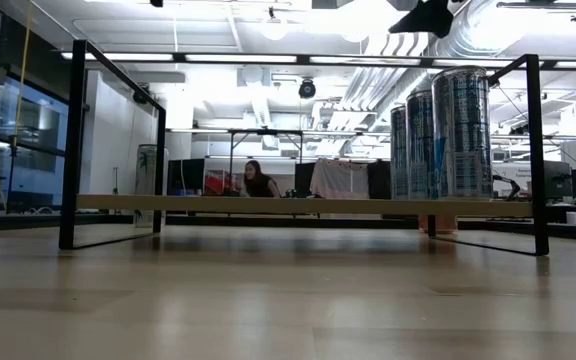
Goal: Place canned beverage on shelf
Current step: Put the blue soda can aligned with the other blue soda can on the shelf
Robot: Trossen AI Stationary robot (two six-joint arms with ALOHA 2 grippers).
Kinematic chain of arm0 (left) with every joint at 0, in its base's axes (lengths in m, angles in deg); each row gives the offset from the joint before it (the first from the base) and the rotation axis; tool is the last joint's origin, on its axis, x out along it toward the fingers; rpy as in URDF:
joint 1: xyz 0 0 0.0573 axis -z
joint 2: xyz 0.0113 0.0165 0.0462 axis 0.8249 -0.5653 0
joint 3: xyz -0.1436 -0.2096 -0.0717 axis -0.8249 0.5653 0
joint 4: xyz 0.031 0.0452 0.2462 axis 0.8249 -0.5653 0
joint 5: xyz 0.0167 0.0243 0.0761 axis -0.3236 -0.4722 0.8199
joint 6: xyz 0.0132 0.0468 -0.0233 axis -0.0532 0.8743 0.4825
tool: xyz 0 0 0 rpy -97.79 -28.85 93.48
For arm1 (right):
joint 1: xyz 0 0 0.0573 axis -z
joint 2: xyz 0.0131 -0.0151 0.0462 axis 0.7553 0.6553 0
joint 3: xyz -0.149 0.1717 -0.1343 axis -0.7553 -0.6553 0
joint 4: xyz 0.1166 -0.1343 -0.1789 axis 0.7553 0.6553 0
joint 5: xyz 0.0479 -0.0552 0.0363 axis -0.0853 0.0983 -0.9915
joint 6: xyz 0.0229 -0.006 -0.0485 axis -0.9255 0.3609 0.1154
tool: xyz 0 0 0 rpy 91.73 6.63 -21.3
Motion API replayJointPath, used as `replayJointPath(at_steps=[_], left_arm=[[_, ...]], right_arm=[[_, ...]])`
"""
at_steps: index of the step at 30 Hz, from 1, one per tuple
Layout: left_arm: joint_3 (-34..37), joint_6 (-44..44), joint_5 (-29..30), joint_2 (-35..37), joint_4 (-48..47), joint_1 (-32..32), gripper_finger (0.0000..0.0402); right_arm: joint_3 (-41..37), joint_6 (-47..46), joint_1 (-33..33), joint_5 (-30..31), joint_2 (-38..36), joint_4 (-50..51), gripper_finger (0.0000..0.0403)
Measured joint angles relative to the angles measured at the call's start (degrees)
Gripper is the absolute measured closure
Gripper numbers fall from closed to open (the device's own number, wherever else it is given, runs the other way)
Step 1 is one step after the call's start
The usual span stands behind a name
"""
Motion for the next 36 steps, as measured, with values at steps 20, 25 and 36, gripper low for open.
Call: replayJointPath(at_steps=[20,25,36], left_arm=[[0.00,1.72,-0.02,0.00,-0.40,0.00,0.0088],[0.00,4.02,-0.07,0.00,-0.44,0.00,0.0088],[-0.02,4.07,-0.11,0.00,-0.63,0.01,0.0088]], right_arm=[[28.14,-45.82,-12.88,-14.14,5.18,56.97,0.0018],[21.18,-65.47,-25.18,-9.76,2.49,54.17,0.0018],[3.16,-81.68,-45.01,-16.73,2.98,51.98,0.0018]])
